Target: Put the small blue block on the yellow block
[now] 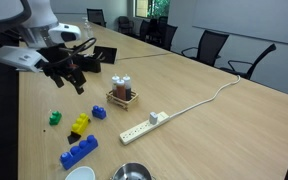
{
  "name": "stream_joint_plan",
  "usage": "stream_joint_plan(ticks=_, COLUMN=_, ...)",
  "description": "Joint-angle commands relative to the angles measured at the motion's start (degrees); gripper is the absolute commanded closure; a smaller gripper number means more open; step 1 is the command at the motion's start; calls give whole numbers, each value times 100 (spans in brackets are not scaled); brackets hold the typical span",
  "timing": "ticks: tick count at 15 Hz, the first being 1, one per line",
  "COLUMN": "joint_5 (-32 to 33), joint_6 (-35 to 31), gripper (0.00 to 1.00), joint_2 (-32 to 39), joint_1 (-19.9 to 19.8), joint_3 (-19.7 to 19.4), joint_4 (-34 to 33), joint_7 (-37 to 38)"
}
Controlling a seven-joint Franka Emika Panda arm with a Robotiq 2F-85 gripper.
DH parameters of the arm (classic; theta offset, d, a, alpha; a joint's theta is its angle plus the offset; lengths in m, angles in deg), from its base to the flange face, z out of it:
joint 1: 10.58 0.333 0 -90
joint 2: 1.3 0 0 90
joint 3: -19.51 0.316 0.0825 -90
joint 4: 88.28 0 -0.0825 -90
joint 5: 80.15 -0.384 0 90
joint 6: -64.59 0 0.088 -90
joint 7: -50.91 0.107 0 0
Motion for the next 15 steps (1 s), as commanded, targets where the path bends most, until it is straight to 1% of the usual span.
stream_joint_plan(ticks=1, joint_5=-14, joint_6=15, gripper=0, joint_2=-32, joint_1=-66, joint_3=70, joint_4=13, joint_7=-10)
stream_joint_plan(ticks=4, joint_5=-14, joint_6=15, gripper=0, joint_2=-30, joint_1=-68, joint_3=70, joint_4=35, joint_7=-10)
stream_joint_plan(ticks=5, joint_5=47, joint_6=-40, gripper=0, joint_2=79, joint_1=-72, joint_3=81, joint_4=-30, joint_7=42)
stream_joint_plan(ticks=6, joint_5=-21, joint_6=-111, gripper=0, joint_2=207, joint_1=-55, joint_3=82, joint_4=-89, joint_7=-41)
stream_joint_plan(ticks=8, joint_5=88, joint_6=-302, gripper=0, joint_2=577, joint_1=-49, joint_3=119, joint_4=-263, joint_7=-42)
stream_joint_plan(ticks=9, joint_5=20, joint_6=-375, gripper=0, joint_2=771, joint_1=-36, joint_3=136, joint_4=-368, joint_7=-121)
stream_joint_plan(ticks=10, joint_5=-141, joint_6=-435, gripper=0, joint_2=1031, joint_1=-22, joint_3=172, joint_4=-539, joint_7=-294)
stream_joint_plan(ticks=12, joint_5=25, joint_6=-433, gripper=0, joint_2=1522, joint_1=-32, joint_3=222, joint_4=-914, joint_7=-330)
stream_joint_plan(ticks=13, joint_5=-75, joint_6=-327, gripper=0, joint_2=1824, joint_1=-57, joint_3=276, joint_4=-1175, joint_7=-503)
stream_joint_plan(ticks=15, joint_5=137, joint_6=-155, gripper=0, joint_2=2331, joint_1=-41, joint_3=250, joint_4=-1653, joint_7=-534)
